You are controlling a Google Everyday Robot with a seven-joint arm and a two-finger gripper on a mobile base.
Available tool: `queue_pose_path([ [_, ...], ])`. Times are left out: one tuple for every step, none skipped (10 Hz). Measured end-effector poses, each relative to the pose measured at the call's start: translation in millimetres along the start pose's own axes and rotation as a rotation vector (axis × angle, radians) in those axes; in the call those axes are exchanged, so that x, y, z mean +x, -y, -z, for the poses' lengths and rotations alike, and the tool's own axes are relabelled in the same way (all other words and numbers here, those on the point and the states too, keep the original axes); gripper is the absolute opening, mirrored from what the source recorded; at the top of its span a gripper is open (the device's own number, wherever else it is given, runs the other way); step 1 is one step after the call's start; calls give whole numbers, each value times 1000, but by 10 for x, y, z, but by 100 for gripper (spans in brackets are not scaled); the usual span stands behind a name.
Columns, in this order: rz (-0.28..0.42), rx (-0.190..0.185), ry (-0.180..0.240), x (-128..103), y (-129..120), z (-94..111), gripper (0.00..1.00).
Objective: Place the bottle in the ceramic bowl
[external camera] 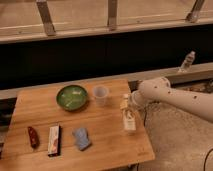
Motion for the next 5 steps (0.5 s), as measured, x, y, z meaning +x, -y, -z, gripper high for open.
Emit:
queue_pose_path([
  [8,20,5,-119,18,64,0],
  [20,40,11,-262,13,137,0],
  [42,59,20,-431,-5,232,0],
  [65,69,29,-560,-22,288,0],
  [97,73,40,-712,-85,320,0],
])
